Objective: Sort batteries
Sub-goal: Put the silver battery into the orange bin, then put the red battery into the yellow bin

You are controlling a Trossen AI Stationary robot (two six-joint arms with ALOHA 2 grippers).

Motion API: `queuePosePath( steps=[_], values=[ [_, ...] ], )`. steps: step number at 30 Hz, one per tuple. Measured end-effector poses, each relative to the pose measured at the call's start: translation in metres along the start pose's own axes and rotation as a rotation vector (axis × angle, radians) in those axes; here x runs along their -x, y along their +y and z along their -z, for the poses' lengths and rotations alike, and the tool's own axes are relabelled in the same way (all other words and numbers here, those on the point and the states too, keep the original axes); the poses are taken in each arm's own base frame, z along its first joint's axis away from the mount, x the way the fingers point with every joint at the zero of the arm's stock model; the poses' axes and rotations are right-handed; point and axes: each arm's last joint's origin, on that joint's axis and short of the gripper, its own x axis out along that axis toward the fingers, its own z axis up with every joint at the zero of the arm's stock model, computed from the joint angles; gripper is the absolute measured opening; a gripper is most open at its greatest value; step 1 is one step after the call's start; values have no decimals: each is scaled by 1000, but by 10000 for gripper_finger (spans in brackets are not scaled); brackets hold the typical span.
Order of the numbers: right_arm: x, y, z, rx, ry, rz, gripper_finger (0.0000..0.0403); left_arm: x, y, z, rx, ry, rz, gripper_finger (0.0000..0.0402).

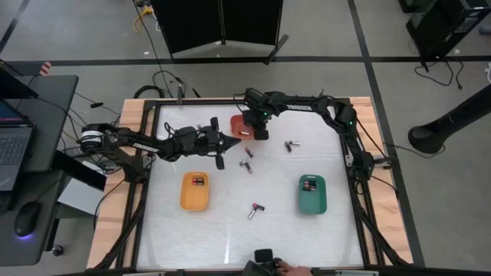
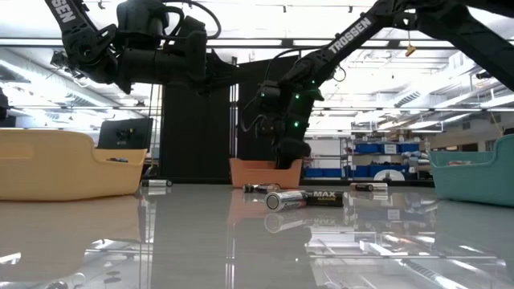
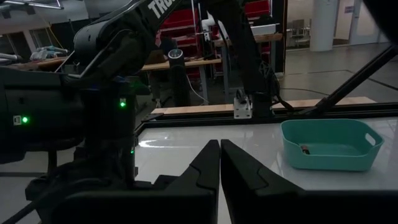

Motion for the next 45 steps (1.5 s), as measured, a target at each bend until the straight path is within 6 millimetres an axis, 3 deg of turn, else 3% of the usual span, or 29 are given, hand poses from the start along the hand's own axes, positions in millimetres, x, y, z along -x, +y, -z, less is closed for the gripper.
queuePosePath(
  steps=[5, 8, 11, 16, 25, 30, 34, 39, 45],
  values=[
    [4, 3, -1, -9, 7, 0, 158, 0, 0, 0, 0, 0, 0, 23],
    [20, 8, -4, 8, 13, 5, 161, 0, 0, 0, 0, 0, 0, 23],
    [43, 15, -5, 17, 18, -1, 127, 0, 0, 0, 0, 0, 0, 23],
    [80, 33, 0, 2, -45, -74, 15, 0, 0, 0, -22, -1, 8, 23],
    [98, 96, 54, -125, -146, -125, 7, 0, -2, 3, -16, 23, 46, 23],
    [95, 139, 75, -233, -237, -153, 18, 1, -3, 10, 32, 95, 69, 22],
    [85, 160, 81, -327, -328, -144, 16, 2, -4, 17, 48, 178, 76, 10],
    [71, 174, 72, -417, -463, -158, 25, 3, -5, 22, 85, 233, 79, 5],
    [49, 180, 55, -510, -584, -69, 64, 4, -9, 27, 95, 283, 91, 6]
  ],
)
